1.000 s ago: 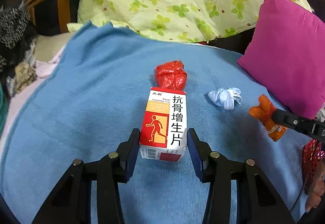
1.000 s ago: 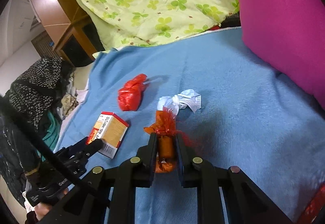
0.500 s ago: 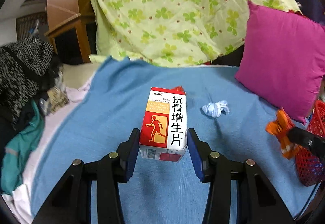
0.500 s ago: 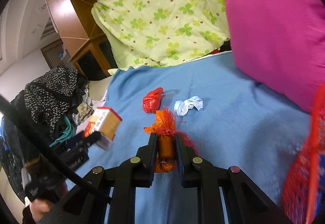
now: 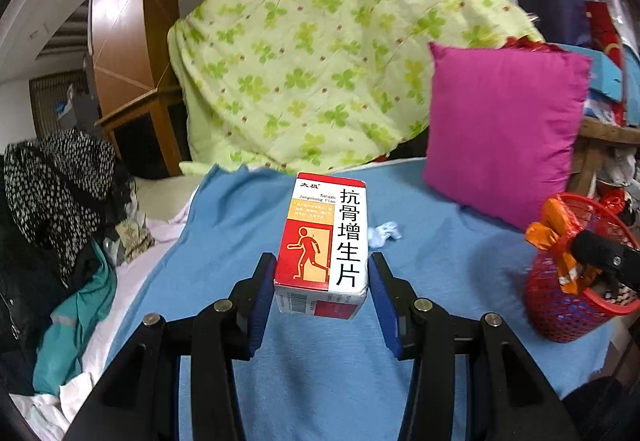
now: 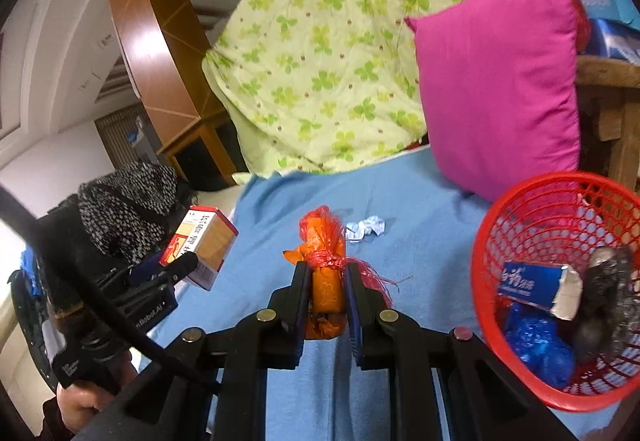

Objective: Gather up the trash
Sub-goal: 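Carry the medicine box and orange wrapper over the red wastebasket with both grippers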

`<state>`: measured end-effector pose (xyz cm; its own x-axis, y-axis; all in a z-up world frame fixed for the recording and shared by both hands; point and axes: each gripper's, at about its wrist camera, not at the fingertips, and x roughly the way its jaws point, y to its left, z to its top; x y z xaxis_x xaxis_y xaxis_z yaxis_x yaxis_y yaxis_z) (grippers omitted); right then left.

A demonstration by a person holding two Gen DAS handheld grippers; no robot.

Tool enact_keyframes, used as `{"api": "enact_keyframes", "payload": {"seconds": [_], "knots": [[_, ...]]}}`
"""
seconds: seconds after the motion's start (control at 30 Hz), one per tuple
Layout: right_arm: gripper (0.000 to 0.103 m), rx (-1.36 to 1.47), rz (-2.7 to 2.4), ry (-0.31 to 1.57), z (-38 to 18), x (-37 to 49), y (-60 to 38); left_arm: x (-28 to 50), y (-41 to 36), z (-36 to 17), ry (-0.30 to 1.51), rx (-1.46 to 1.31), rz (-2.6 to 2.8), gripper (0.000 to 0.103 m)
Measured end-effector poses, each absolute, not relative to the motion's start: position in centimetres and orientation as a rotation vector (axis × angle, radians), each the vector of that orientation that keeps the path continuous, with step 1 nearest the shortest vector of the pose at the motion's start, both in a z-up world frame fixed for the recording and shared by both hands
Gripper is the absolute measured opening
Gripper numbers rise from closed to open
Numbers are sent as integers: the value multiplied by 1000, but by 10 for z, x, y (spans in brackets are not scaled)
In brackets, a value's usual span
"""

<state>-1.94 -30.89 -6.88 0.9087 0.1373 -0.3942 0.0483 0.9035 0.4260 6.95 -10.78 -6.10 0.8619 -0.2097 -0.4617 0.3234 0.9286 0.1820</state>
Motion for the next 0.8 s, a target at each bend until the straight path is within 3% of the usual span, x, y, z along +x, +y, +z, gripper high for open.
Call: {"api": "enact_keyframes", "payload": {"seconds": [0.43,0.8], "knots": [[19,443,13,327,-32,-86,-328,11,-140,-18,352,318,-365,48],[19,466,-62,277,-25,-120,-361,-7,-172,-12,342,355,-422,49]]}}
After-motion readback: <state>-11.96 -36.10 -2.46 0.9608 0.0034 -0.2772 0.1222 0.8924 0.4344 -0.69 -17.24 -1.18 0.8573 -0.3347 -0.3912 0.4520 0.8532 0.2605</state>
